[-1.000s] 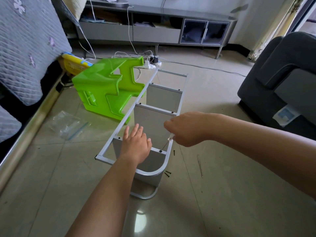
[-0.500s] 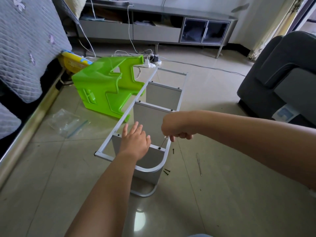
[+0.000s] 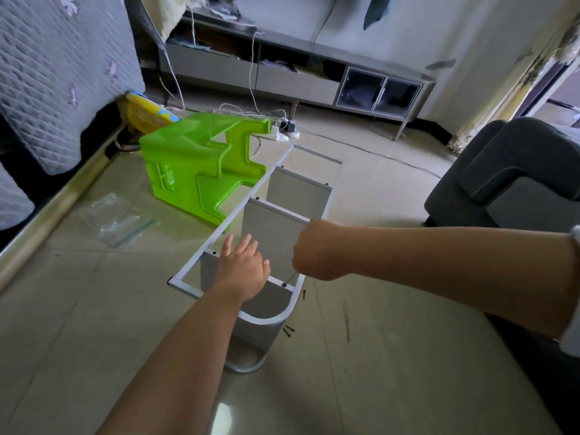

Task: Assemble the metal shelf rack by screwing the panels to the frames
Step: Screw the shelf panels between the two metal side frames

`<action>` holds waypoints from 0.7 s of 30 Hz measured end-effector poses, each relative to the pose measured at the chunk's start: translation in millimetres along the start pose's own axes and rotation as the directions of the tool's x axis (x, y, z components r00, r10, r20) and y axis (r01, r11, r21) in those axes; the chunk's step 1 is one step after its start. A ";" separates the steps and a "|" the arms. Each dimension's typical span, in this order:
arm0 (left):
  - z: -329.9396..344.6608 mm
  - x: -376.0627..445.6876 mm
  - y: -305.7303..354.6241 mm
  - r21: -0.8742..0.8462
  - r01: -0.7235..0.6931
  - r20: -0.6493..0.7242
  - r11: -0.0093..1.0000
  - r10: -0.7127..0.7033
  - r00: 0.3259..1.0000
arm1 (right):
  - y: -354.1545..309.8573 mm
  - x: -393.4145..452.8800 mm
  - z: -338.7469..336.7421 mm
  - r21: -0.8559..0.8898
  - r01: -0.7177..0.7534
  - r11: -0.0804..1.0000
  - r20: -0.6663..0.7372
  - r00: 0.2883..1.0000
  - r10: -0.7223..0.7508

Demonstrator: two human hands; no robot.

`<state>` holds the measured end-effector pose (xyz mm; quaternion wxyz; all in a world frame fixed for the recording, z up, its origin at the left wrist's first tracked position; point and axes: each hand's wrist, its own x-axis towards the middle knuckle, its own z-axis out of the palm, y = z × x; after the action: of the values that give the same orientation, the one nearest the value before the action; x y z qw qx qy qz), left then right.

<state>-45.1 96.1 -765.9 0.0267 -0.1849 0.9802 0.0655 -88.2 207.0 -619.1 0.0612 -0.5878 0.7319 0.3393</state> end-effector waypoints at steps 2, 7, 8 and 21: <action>3.0 0.6 0.3 -0.014 0.010 -0.013 1.000 -0.010 1.000 | -2.9 3.4 -2.3 0.037 -0.012 0.999 0.040 0.999 0.011; 2.8 2.3 -0.3 -0.046 0.003 -0.011 0.999 -0.003 1.000 | -18.0 17.5 -8.0 0.172 -0.171 0.970 0.263 0.957 0.122; 1.3 3.0 -0.2 -0.051 0.002 -0.003 0.999 -0.002 1.000 | -22.3 21.1 -9.4 0.230 -0.217 0.949 0.303 0.942 0.143; 0.8 -1.2 -1.2 -0.055 0.023 0.022 0.998 -0.021 1.000 | -18.6 8.3 -10.9 0.182 -0.063 0.981 0.037 0.998 0.057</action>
<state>-43.5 95.5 -766.7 0.0326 -0.1956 0.9756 0.0940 -70.6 192.6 -622.7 0.1165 -0.5519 0.7763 0.2814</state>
